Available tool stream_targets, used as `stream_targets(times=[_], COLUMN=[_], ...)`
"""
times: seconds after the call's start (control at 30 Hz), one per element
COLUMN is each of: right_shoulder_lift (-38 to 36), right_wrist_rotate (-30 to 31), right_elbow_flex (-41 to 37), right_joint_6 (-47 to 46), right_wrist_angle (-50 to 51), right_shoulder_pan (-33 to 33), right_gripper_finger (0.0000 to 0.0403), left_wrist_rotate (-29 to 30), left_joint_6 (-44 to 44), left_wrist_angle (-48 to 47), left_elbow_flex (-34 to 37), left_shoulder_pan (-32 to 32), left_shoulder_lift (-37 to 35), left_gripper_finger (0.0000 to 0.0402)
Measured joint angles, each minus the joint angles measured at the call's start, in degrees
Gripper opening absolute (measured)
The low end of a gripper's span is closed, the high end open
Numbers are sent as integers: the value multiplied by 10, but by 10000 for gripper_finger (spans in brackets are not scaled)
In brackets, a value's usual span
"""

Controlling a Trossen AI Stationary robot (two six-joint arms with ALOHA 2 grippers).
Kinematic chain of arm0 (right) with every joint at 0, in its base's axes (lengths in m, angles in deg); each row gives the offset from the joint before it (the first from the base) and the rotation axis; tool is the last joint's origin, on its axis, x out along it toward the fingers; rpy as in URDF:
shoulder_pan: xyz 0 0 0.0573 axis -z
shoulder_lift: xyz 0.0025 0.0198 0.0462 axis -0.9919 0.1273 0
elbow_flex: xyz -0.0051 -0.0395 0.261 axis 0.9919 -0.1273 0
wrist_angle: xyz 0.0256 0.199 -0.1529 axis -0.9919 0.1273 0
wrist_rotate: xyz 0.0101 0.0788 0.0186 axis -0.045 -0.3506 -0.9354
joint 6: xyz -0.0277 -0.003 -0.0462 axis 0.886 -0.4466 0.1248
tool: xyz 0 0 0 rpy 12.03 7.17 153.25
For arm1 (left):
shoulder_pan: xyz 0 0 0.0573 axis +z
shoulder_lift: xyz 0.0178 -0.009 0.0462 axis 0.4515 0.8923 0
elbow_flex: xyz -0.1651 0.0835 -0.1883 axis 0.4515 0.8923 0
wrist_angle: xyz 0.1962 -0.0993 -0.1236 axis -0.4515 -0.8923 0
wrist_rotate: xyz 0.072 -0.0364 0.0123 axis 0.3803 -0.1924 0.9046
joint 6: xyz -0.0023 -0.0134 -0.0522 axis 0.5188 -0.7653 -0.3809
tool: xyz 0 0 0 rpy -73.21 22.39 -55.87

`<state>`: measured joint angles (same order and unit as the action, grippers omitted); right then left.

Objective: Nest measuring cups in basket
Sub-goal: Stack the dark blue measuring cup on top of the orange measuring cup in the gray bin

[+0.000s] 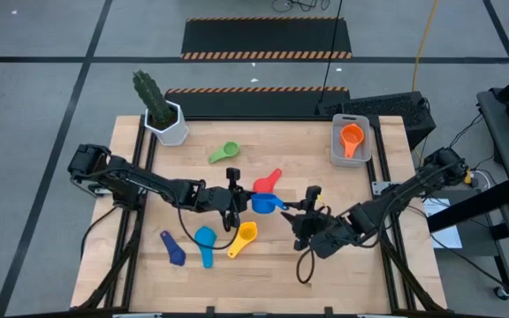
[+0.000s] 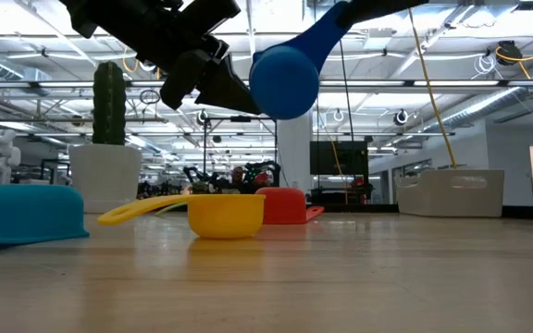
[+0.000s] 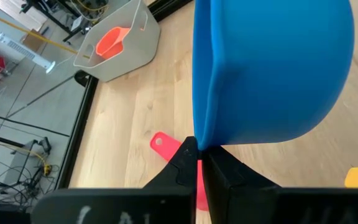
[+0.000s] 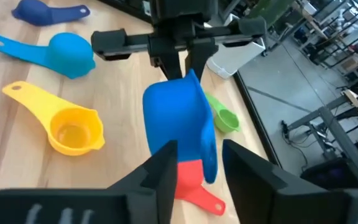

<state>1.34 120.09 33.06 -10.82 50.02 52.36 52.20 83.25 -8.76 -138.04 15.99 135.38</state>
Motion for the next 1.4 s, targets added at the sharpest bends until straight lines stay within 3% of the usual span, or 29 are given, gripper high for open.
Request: stream_targets(times=[0.23,0.4,0.7,0.87,1.13,1.4], right_shoulder_lift=[0,0,-3,-13,-39,-43], right_wrist_rotate=[0,9,63,77,125,137], right_elbow_flex=[0,0,0,0,0,-6], right_joint_6=[0,0,10,-21,-131,-270], right_wrist_angle=[-12,-13,30,137,368,652], right_shoulder_pan=[0,0,4,16,52,142], right_gripper_finger=[54,8,3,1,1,0], left_wrist_rotate=[5,4,23,83,84,79], left_joint_6=[-1,-20,-69,-119,-207,-223], left_wrist_angle=[-4,-5,-8,-67,-169,-174], left_elbow_flex=[0,0,0,0,0,0], left_shoulder_pan=[0,2,3,20,66,77], left_shoulder_lift=[0,0,0,0,0,0], left_gripper_finger=[5,24,75,109,118,118])
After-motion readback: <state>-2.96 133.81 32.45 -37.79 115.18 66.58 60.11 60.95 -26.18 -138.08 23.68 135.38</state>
